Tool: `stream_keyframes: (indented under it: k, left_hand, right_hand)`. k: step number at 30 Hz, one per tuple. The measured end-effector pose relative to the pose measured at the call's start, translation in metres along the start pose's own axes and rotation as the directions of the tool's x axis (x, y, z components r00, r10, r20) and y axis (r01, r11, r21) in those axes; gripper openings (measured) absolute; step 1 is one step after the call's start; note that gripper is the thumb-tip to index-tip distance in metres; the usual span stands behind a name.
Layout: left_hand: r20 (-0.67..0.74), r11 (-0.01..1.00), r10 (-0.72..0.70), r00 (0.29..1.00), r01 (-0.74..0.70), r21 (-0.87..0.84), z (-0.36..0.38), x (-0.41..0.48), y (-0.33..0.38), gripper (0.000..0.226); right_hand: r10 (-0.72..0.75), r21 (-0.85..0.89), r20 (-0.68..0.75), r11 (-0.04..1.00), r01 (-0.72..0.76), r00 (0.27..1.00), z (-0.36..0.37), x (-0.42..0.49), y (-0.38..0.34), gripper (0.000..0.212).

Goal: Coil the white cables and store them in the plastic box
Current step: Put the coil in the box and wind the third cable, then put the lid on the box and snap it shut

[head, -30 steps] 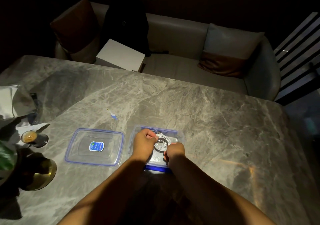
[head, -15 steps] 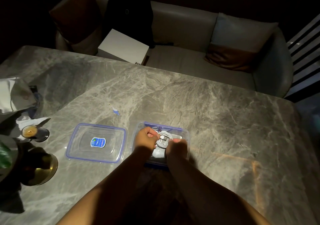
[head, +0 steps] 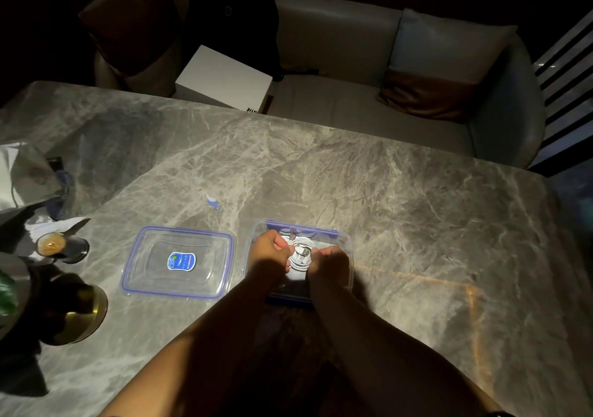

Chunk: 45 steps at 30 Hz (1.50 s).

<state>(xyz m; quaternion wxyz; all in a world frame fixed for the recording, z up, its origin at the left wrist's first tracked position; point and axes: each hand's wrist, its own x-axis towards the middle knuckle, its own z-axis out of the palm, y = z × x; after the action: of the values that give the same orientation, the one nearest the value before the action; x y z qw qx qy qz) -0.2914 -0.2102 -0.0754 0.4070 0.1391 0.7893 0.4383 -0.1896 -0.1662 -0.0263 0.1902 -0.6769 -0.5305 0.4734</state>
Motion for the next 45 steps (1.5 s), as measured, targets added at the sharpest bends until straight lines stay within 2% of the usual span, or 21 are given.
stream_keyframes:
  k: [3, 5, 7, 9, 12, 17, 21, 27, 32, 37, 40, 45]
  left_hand:
    - [-0.007, 0.998, 0.005, 1.0, -0.005, 0.063, -0.001, 0.0, 0.001, 0.028]
    - [-0.007, 0.997, -0.021, 1.0, 0.021, 0.075, -0.001, -0.001, 0.001, 0.03]
    - [0.011, 0.996, -0.077, 0.997, 0.077, 0.035, 0.001, -0.004, 0.005, 0.031]
    - [0.035, 0.989, -0.146, 0.989, 0.147, -0.03, 0.002, -0.006, 0.008, 0.03]
    - [0.035, 0.977, -0.191, 0.981, 0.194, -0.086, 0.003, -0.007, 0.012, 0.027]
    - [0.004, 0.968, -0.215, 0.977, 0.214, -0.131, 0.003, -0.02, 0.021, 0.03]
    - [0.013, 0.977, -0.207, 0.978, 0.208, -0.051, -0.004, -0.03, 0.031, 0.028]
    - [0.02, 0.995, -0.072, 0.997, 0.07, 0.075, -0.019, -0.06, 0.051, 0.022]
    - [0.02, 0.919, 0.157, 0.987, -0.154, 0.363, -0.032, -0.084, 0.059, 0.025]
    - [0.121, 0.789, 0.286, 0.951, -0.305, 0.533, -0.04, -0.122, 0.068, 0.038]
    - [0.18, 0.704, 0.327, 0.928, -0.366, 0.608, -0.043, -0.139, 0.069, 0.049]
    - [0.243, 0.63, 0.367, 0.898, -0.432, 0.645, -0.046, -0.156, 0.065, 0.052]
  right_hand:
    - [0.086, -0.003, 0.004, 0.996, -0.086, 0.996, 0.0, 0.002, -0.004, 0.027]
    - [0.144, -0.082, 0.03, 0.987, -0.141, 0.989, 0.0, 0.006, -0.003, 0.032]
    - [0.194, -0.149, 0.067, 0.972, -0.183, 0.979, 0.002, 0.011, -0.002, 0.028]
    - [0.232, -0.09, 0.096, 0.971, -0.223, 0.968, 0.001, 0.012, -0.002, 0.02]
    - [0.208, -0.089, 0.126, 0.976, -0.197, 0.97, 0.002, 0.009, -0.004, 0.011]
    - [0.183, -0.063, 0.099, 0.982, -0.178, 0.978, 0.005, 0.009, 0.001, 0.021]
    - [0.176, -0.163, 0.13, 0.974, -0.155, 0.976, -0.006, 0.001, -0.014, 0.03]
    - [0.071, -0.197, 0.252, 0.98, -0.02, 0.965, -0.025, -0.018, -0.017, 0.045]
    - [-0.06, -0.243, 0.348, 0.958, 0.152, 0.935, -0.055, -0.037, -0.022, 0.045]
    - [-0.27, -0.395, 0.449, 0.795, 0.46, 0.852, -0.086, -0.058, -0.021, 0.05]
    - [-0.311, -0.451, 0.504, 0.701, 0.553, 0.805, -0.103, -0.063, -0.021, 0.056]
    - [-0.321, -0.533, 0.563, 0.563, 0.631, 0.762, -0.12, -0.069, -0.016, 0.071]
